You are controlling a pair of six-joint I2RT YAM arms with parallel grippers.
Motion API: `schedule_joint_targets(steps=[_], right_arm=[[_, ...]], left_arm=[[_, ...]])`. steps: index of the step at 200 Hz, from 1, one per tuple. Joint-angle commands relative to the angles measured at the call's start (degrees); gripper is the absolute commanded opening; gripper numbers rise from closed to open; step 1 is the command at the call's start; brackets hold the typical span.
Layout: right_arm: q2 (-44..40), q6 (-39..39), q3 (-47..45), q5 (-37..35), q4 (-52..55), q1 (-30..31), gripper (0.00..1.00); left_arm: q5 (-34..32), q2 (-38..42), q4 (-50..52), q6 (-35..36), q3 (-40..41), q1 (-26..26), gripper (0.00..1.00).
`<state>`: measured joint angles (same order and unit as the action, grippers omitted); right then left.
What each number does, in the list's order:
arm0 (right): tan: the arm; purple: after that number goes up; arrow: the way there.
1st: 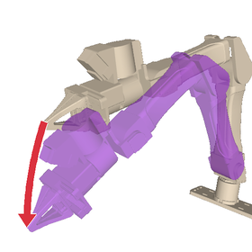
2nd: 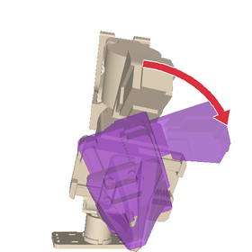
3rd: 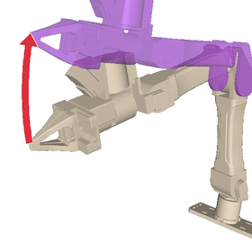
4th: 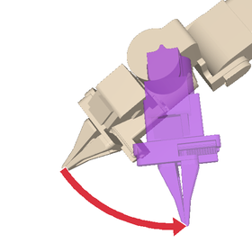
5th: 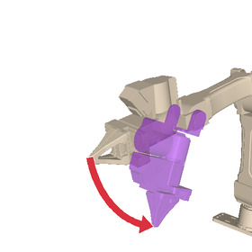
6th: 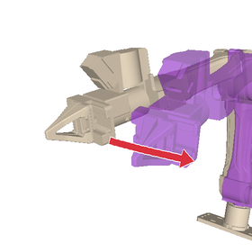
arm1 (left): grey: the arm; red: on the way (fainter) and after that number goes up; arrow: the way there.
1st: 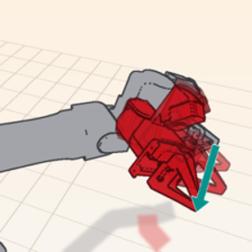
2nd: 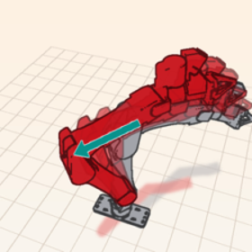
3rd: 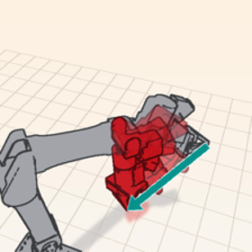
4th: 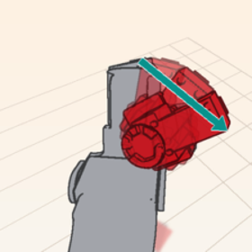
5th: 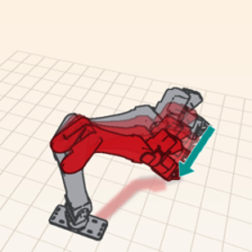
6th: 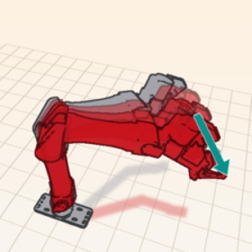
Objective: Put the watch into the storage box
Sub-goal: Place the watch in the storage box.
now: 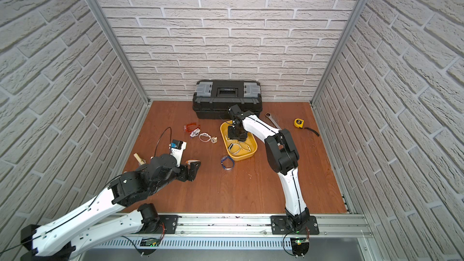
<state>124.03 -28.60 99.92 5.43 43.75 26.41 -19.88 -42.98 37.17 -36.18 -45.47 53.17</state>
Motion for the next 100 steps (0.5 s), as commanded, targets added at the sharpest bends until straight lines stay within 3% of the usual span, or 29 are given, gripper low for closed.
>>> schedule_joint_targets(steps=[1, 59, 100], right_arm=[[-8.54, -0.75, -3.68, 1.73, -4.71, 0.22, 0.49], [-27.58, 0.98, -16.47, 7.51, -10.66, 0.22, 0.72], [-42.44, 5.11, -29.92, 11.88, -13.45, 0.2, 0.8]], left_arm=[[2.03, -1.22, -1.9, -2.05, 0.43, -2.64, 0.98], [13.42, -7.01, -2.62, -7.0, 0.73, -15.24, 0.98], [25.07, -13.95, -14.94, -9.3, 2.77, -15.91, 0.98]])
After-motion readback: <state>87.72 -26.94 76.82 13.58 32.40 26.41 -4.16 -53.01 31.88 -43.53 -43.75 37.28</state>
